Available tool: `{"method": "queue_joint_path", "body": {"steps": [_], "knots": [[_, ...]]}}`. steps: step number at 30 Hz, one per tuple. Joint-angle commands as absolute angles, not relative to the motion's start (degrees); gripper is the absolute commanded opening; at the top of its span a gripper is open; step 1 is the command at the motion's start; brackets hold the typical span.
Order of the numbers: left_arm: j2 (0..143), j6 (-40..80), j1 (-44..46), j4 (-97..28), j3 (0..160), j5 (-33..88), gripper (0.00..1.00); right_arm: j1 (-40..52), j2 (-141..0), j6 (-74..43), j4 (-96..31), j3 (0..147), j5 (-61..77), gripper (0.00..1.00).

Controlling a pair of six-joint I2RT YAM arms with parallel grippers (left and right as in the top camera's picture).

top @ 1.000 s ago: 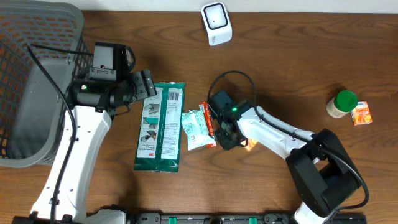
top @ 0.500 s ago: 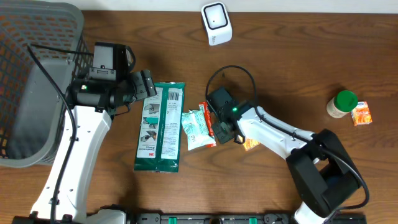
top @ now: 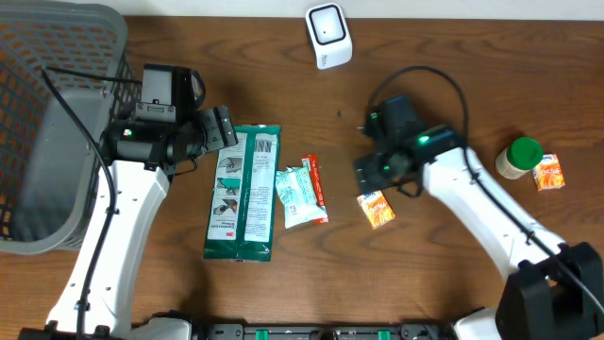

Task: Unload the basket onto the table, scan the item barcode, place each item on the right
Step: 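Lift the Kleenex pack and carry it toward the right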

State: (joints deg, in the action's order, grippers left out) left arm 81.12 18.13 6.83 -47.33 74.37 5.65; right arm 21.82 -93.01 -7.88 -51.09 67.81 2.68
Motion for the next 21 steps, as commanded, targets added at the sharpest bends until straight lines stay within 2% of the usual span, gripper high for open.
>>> {"method": "queue_joint_path", "body": {"steps": [1,5,7,11,14,21], "knots": [[81.3,17.6,6.7,-47.3,74.5,5.3,0.88,17.3,-94.6,-8.1,-52.2,66.4,2.9,0.76],[81.3,17.6,6.7,-47.3,74.5,5.3,0.88,14.2,-96.5,-8.0,-50.8,63.1,4.5,0.73],[81.3,17.6,6.7,-47.3,74.5,5.3,0.88,13.6,-97.5,-6.9,-48.8,61.3,6.5,0.68],[81.3,17.6,6.7,-47.3,74.5,5.3,0.88,13.6,-98.2,-3.5,-44.5,58.2,12.6,0.49],[81.3,17.6,6.7,-47.3,74.5,5.3,0.88,13.6,-98.2,-3.3,-43.2,56.3,13.0,0.44],[81.3,17.6,6.7,-47.3,74.5,5.3,0.88,13.6,-98.2,-3.3,-38.7,52.6,14.4,0.38]]}}
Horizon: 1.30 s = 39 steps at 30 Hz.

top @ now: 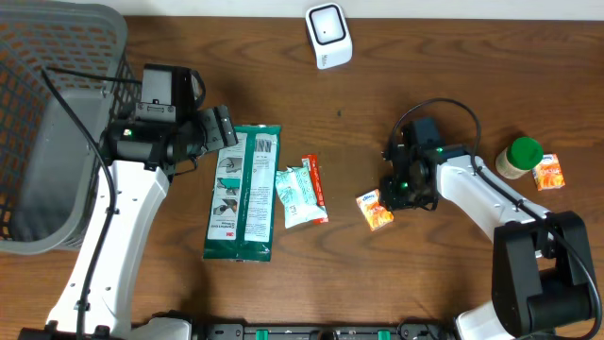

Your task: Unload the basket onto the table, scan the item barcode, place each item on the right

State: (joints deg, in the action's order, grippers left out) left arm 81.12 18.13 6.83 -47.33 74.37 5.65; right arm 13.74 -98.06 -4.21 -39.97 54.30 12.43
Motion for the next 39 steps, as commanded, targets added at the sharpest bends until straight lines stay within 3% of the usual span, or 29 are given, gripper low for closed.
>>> {"method": "queue_joint_path", "body": {"steps": [1,6,17,30,39], "knots": [[81.3,17.6,6.7,-47.3,74.5,5.3,0.88,13.6,-98.2,-3.3,-38.5,52.4,14.5,0.38],[81.3,17.6,6.7,-47.3,74.5,5.3,0.88,13.6,-98.1,-0.6,-39.2,53.4,14.5,0.4],[81.3,17.6,6.7,-47.4,74.5,5.3,0.88,13.6,-97.9,-0.6,-46.8,61.1,16.6,0.54],[81.3,17.6,6.7,-47.3,74.5,5.3,0.88,15.0,-98.0,-0.6,-46.5,56.9,16.6,0.35],[81.3,17.6,6.7,-47.3,74.5,5.3,0.88,15.0,-98.0,-1.3,-39.8,51.0,16.6,0.25]]}}
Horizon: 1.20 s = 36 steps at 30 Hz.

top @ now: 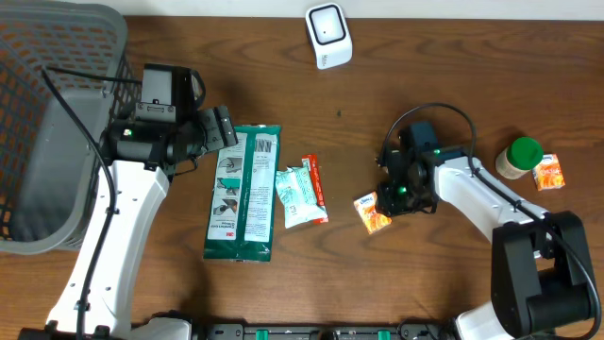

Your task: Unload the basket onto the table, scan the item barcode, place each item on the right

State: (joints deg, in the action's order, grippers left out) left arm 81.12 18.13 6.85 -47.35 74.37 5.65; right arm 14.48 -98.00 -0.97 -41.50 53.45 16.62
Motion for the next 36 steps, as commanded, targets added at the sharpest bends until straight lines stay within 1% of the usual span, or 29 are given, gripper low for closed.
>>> {"method": "queue_joint_path", "body": {"steps": [1,4,6,8,9,20,28,33,34,35,36], "knots": [[81.3,17.6,6.7,-47.3,74.5,5.3,0.88,15.0,-98.0,-1.3,-38.6,50.0,16.6,0.24],[81.3,17.6,6.7,-47.3,74.5,5.3,0.88,15.0,-98.0,-1.2,-36.1,48.2,16.5,0.2],[81.3,17.6,6.7,-47.3,74.5,5.3,0.88,15.0,-98.0,-1.2,-35.5,48.0,16.1,0.13],[81.3,17.6,6.7,-47.3,74.5,5.3,0.88,15.0,-97.9,-1.2,-35.6,48.5,14.9,0.02],[81.3,17.6,6.7,-47.3,74.5,5.3,0.88,15.0,-97.9,-1.2,-36.1,49.1,14.8,0.01],[81.3,17.6,6.7,-47.3,74.5,5.3,0.88,15.1,-97.7,-1.2,-49.6,64.8,15.0,0.01],[81.3,17.6,6.7,-47.4,74.5,5.3,0.88,15.0,-97.8,-1.2,-49.8,64.9,14.6,0.01],[81.3,17.6,6.7,-47.4,74.5,5.3,0.88,15.0,-97.8,-1.2,-47.4,62.9,11.8,0.01],[81.3,17.6,6.7,-47.3,74.5,5.3,0.88,15.0,-97.8,-1.2,-46.5,62.2,11.9,0.03],[81.3,17.6,6.7,-47.3,74.5,5.3,0.88,15.1,-97.8,-1.2,-45.6,61.5,11.9,0.13],[81.3,17.6,6.7,-47.3,74.5,5.3,0.88,15.1,-97.8,-1.2,-44.9,60.9,11.9,0.19]]}}
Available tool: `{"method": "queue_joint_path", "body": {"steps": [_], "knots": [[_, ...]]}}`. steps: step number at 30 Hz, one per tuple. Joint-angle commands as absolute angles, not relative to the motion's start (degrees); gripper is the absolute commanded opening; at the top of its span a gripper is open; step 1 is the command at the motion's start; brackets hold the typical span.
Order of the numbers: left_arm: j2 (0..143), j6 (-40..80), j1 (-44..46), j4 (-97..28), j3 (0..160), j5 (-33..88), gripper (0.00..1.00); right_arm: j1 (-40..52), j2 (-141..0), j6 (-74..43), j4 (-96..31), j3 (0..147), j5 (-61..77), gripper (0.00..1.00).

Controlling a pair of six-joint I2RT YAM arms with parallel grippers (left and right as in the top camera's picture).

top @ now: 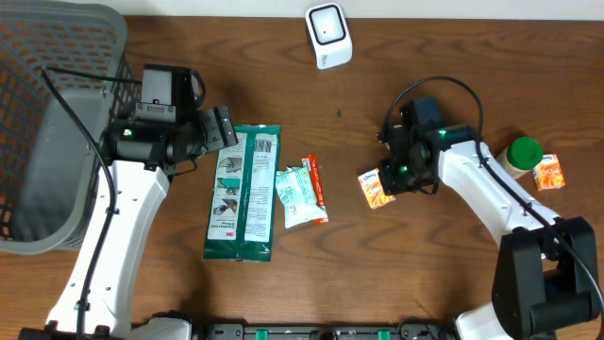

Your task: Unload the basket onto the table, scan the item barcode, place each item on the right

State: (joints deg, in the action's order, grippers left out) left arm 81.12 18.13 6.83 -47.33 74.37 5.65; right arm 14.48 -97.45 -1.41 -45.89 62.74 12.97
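A white barcode scanner point(327, 35) stands at the table's far edge, middle. My right gripper point(385, 181) is shut on a small orange packet point(374, 189), which sticks out to the left of its fingers and sits right of the table's middle, well short of the scanner. At the left, my left gripper point(226, 127) is open by the top left corner of a long green pack point(243, 192), with nothing between its fingers.
A white-and-teal pouch point(299, 196) and a red stick packet point(315, 184) lie next to the green pack. A green-lidded jar point(519, 156) and another orange packet point(547, 173) sit at the right. A grey mesh basket point(42, 123) fills the far left.
My right gripper and the small orange packet have both shifted toward the far edge together; the packet was lower on the table before. The left arm has not moved.
My right gripper first hovered just above and left of the orange packet on the table. It then stood to the packet's right, and then closed in against it. Now the packet sits in its grip, farther up the table. The left arm stayed still throughout.
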Motion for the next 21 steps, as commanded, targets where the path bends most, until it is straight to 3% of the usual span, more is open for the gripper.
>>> {"method": "queue_joint_path", "body": {"steps": [1,3,5,10,12,17,21], "knots": [[81.3,17.6,6.7,-47.3,74.5,5.3,0.88,15.2,-97.8,-1.2,-43.6,59.9,11.9,0.26],[81.3,17.6,6.7,-47.4,74.5,5.3,0.88,15.2,-97.8,-1.2,-41.6,58.2,11.9,0.37],[81.3,17.6,6.7,-47.4,74.5,5.3,0.88,15.2,-97.8,-1.2,-40.3,56.9,11.9,0.41],[81.3,17.6,6.7,-47.3,74.5,5.3,0.88,15.3,-97.8,-2.3,-37.3,52.7,11.9,0.41],[81.3,17.6,6.7,-47.3,74.5,5.3,0.88,15.5,-97.8,-4.4,-36.1,51.2,12.1,0.38],[81.3,17.6,6.7,-47.3,74.5,5.3,0.88,15.5,-97.8,-7.2,-33.8,49.0,12.1,0.13],[81.3,17.6,6.7,-47.3,74.5,5.3,0.88,15.4,-97.8,-7.2,-33.7,49.7,12.1,0.08]]}}
